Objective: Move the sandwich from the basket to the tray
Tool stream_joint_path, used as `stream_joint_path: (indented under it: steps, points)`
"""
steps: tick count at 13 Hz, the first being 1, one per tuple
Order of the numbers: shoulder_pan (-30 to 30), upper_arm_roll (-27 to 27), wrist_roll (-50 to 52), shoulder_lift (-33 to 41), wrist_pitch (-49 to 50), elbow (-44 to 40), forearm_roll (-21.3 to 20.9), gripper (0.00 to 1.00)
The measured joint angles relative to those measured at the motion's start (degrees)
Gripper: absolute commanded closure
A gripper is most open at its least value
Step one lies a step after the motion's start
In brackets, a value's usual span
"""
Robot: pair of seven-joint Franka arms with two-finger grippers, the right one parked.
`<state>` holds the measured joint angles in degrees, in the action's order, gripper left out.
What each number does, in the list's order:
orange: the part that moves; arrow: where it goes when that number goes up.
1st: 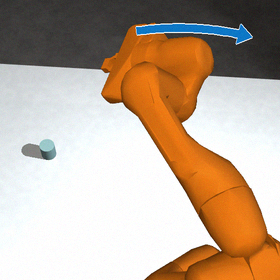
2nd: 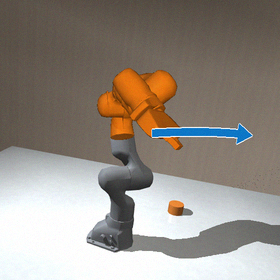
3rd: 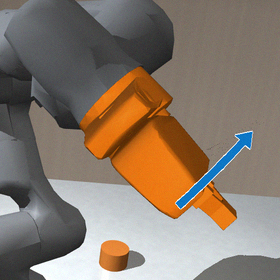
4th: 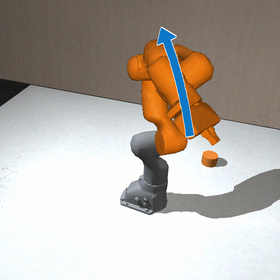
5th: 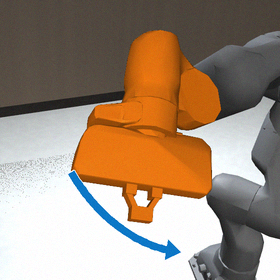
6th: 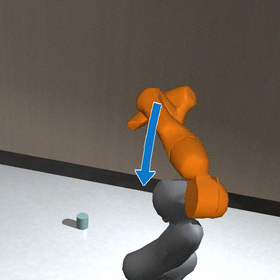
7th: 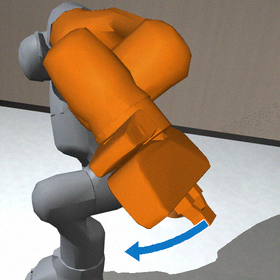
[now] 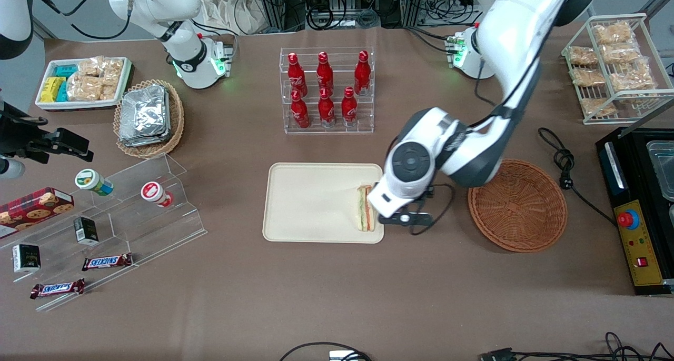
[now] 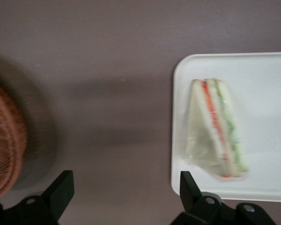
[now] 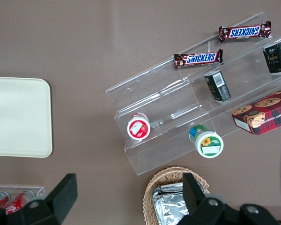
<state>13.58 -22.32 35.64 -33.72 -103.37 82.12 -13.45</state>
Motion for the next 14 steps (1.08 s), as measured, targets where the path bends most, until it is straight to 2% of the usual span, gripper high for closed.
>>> stream_joint_path:
  steps: [3,5,7,10,14]
  points:
    - [-3.45,-0.12,-1.28,7.89,0.08,9.45,0.21,0.0]
    - [-6.93,-0.03,-7.06,13.55,-0.46,15.89,2.82,0.0]
    - [-12.13,0.15,-13.71,17.3,-0.46,18.32,5.18,0.0]
    - [-20.16,0.46,-20.2,20.3,1.74,17.4,5.97,0.0]
    - [-27.52,0.6,-21.4,20.29,8.44,8.87,7.0,0.0]
